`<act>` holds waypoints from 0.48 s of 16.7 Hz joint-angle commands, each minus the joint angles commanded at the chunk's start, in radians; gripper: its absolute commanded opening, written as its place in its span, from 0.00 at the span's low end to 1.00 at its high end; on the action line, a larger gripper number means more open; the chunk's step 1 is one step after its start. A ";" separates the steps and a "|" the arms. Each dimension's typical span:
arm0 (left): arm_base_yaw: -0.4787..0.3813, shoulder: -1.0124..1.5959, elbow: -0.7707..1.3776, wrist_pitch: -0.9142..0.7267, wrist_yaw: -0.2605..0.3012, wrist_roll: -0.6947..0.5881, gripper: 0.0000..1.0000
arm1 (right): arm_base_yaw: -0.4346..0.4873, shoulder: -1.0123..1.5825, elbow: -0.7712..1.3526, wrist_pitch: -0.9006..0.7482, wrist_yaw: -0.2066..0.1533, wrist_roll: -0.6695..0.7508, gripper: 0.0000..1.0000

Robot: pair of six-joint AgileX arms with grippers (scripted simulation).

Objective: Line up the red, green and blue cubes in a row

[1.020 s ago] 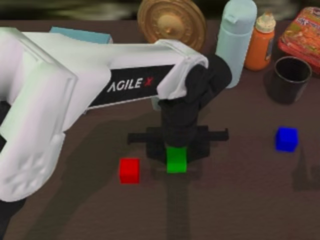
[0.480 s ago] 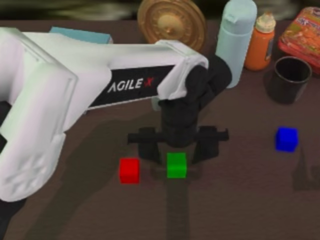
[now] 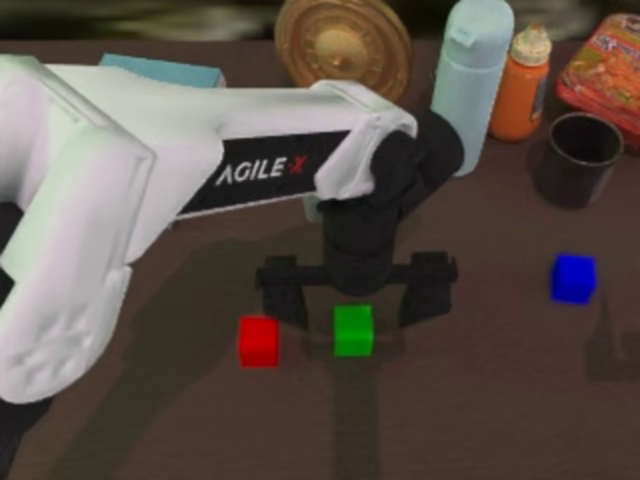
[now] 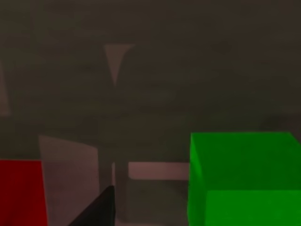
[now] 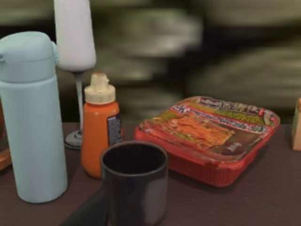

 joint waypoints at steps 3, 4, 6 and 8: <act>0.002 -0.004 0.015 -0.018 0.000 -0.001 1.00 | 0.000 0.000 0.000 0.000 0.000 0.000 1.00; 0.004 -0.009 0.033 -0.042 -0.001 -0.002 1.00 | 0.000 0.000 0.000 0.000 0.000 0.000 1.00; 0.010 -0.025 0.081 -0.108 -0.001 -0.005 1.00 | 0.000 0.000 0.000 0.000 0.000 0.000 1.00; 0.014 -0.044 0.132 -0.182 -0.001 -0.005 1.00 | 0.000 0.000 0.000 0.000 0.000 0.000 1.00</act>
